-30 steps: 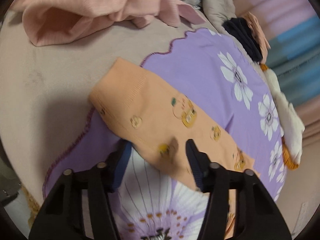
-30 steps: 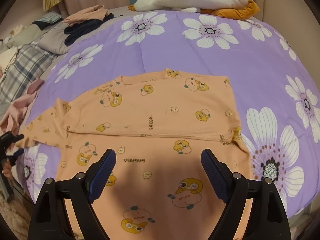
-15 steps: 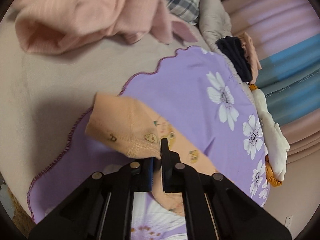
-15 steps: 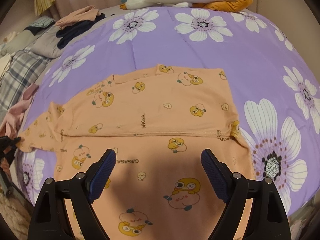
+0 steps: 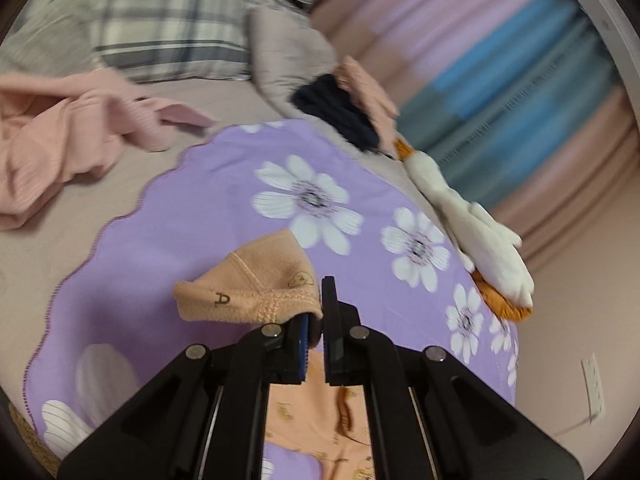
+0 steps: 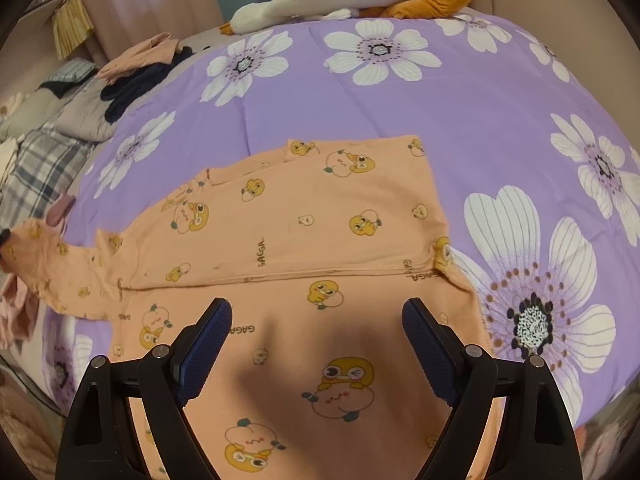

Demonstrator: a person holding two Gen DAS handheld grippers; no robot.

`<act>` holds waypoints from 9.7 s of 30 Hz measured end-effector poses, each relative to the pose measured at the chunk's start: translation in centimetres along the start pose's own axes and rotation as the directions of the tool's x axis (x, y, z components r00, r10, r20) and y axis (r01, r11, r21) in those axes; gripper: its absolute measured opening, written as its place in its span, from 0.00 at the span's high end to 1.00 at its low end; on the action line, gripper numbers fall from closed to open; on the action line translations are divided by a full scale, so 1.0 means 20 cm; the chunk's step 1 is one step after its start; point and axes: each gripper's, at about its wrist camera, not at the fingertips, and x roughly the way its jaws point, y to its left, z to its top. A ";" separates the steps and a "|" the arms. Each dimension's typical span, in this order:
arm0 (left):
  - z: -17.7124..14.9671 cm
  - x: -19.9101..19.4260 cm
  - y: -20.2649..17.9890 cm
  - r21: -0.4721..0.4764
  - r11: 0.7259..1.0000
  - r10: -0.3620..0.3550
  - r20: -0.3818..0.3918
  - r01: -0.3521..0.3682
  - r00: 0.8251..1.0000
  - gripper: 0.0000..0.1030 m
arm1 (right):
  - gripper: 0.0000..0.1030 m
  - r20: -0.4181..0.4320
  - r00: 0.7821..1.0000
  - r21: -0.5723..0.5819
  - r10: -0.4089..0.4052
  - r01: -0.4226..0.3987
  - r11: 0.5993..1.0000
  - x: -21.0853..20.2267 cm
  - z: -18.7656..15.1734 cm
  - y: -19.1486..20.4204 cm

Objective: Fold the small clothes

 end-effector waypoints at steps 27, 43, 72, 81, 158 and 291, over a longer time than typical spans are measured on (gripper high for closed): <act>-0.66 0.42 -0.70 0.338 0.925 -0.051 -0.341 0.173 0.939 0.98 | 0.16 0.021 1.000 0.106 0.000 -0.003 0.994 -0.03 -0.02 -0.21; -1.04 0.68 -0.71 0.413 0.889 0.059 -0.529 0.196 0.847 0.97 | 0.16 0.011 1.000 0.129 -0.028 0.026 0.991 -0.03 -0.04 -0.27; -0.63 0.24 -0.05 0.240 0.964 0.194 -0.346 -0.113 0.918 0.49 | 0.16 -0.001 1.000 -0.039 0.004 -0.004 0.999 0.05 0.01 0.00; -0.59 0.13 0.10 0.171 0.971 0.216 -0.334 -0.166 0.917 0.49 | 0.16 -0.034 0.996 -0.231 0.079 -0.085 0.969 0.15 0.03 0.36; -0.75 0.30 -0.18 0.303 0.953 0.160 -0.440 -0.021 0.883 0.49 | 0.89 0.266 0.960 -0.120 0.083 -0.052 0.991 -0.07 0.54 0.16; -0.98 0.63 -0.26 0.428 0.901 0.183 -0.521 0.070 0.834 0.44 | 0.96 0.004 0.999 0.174 -0.033 0.031 0.984 0.30 0.14 -0.51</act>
